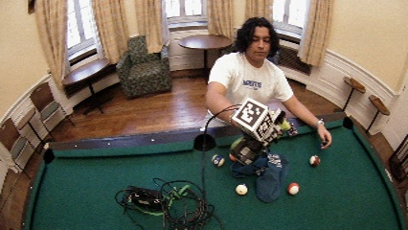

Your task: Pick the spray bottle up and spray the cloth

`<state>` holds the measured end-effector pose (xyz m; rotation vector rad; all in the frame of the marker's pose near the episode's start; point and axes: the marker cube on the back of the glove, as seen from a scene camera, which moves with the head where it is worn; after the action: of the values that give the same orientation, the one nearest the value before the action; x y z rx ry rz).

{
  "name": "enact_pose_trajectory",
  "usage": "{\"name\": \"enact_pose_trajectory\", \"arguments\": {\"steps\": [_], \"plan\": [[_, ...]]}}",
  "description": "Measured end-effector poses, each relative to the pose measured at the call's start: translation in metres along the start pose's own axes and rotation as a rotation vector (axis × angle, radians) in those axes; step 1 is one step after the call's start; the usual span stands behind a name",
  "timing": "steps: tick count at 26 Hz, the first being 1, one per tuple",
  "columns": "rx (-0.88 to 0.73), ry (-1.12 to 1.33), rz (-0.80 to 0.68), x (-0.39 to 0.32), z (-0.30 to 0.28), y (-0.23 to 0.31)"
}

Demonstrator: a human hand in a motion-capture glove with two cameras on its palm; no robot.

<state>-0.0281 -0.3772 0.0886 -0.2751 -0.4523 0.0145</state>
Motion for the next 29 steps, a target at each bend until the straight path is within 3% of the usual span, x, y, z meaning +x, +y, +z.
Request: {"name": "enact_pose_trajectory", "arguments": {"steps": [12, 19, 29], "plan": [[0.133, -0.328, -0.11, -0.052, 0.079, -0.059], [0.111, -0.524, -0.147, -0.087, 0.158, -0.077], [0.01, -0.606, -0.146, -0.104, 0.252, -0.083]]}}
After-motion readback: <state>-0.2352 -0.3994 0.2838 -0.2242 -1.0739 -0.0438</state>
